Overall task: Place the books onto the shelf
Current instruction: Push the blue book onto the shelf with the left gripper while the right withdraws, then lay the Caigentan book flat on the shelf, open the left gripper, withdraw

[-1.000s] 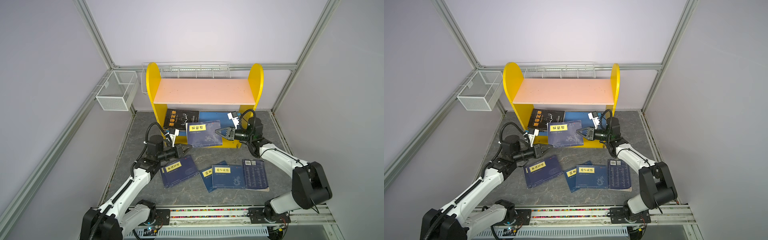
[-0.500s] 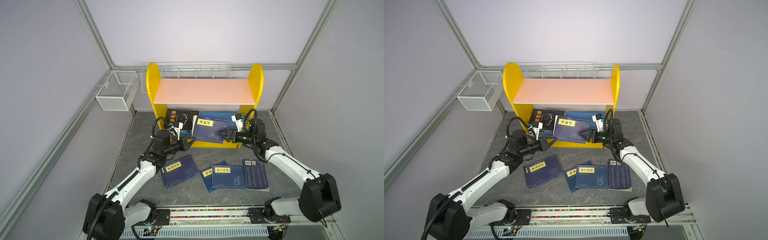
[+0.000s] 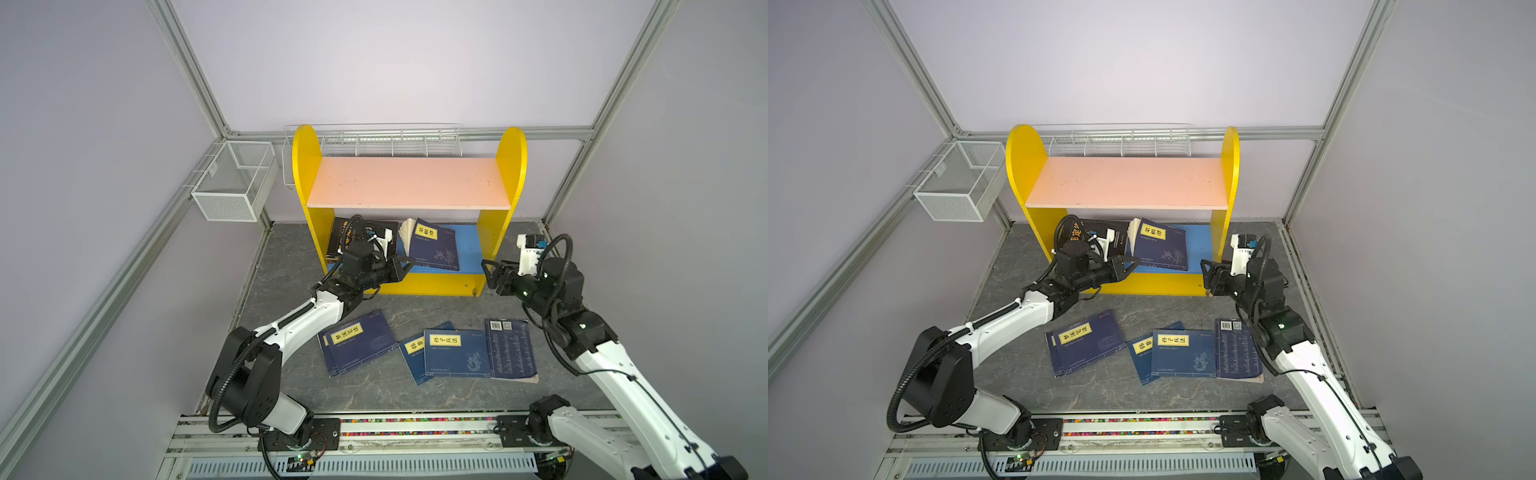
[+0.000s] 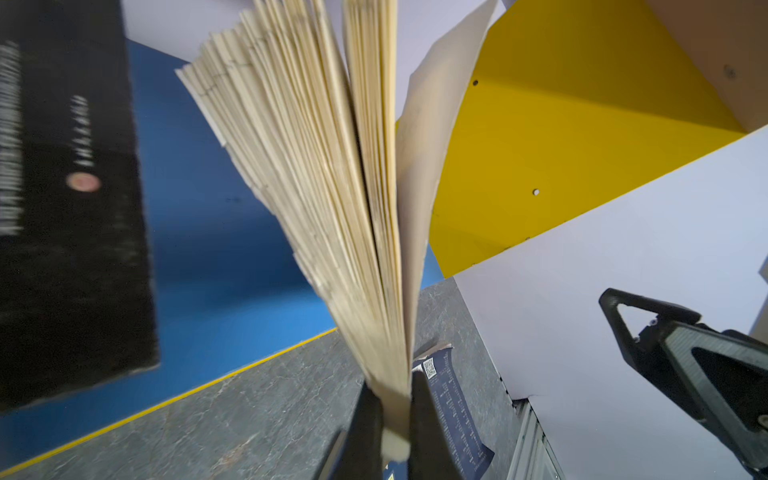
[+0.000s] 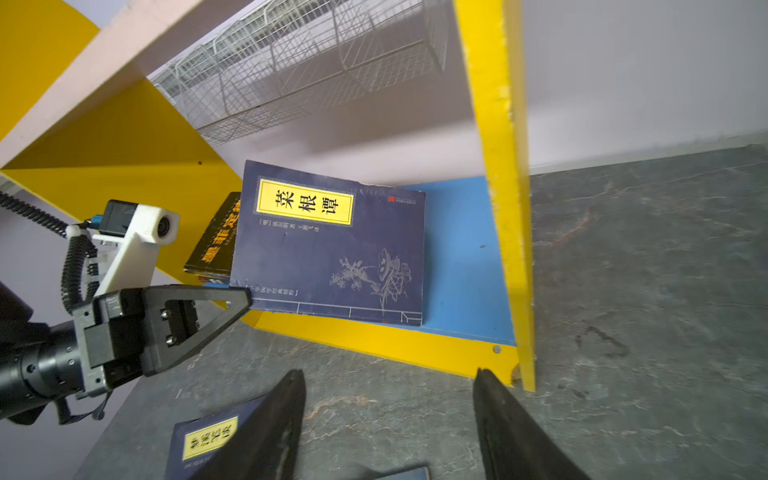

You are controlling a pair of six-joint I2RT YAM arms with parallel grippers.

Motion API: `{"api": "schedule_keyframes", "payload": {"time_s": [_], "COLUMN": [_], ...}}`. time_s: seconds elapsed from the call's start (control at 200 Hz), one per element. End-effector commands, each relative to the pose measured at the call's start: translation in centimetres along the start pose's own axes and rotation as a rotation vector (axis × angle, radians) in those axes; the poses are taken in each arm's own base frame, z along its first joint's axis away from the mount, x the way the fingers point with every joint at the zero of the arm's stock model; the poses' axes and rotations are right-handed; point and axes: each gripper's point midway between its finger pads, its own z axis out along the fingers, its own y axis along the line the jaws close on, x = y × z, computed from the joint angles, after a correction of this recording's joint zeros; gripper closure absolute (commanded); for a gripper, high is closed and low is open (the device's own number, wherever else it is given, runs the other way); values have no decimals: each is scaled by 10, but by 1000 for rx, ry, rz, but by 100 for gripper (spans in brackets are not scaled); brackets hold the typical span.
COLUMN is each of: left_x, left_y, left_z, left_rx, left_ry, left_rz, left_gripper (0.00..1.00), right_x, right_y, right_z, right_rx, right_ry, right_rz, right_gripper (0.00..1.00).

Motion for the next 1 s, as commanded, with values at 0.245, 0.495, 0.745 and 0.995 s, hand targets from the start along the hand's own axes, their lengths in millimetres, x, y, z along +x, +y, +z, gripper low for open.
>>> {"api": "schedule_keyframes", "payload": {"time_s": [0.245, 0.495, 0.745, 0.995], "left_x": [-9, 16, 22, 19], "left_y": [-23, -24, -3, 17], "left_z": [45, 63, 72, 84], "left_rx": [19, -19, -113, -218], "left_ry": [-8, 98, 135, 145], "left_rz": [4, 32, 35, 33], "left_gripper": [100, 100, 100, 80], "right_x": [19, 30, 40, 54], "right_y": [-33, -41, -44, -52], "right_z": [-9, -12, -6, -3], "right_rx": [154, 186, 190, 213], "right_ry": [51, 64, 101, 132], "right_rz": [-23, -19, -5, 6], "right_gripper": [33, 32, 32, 32]}}
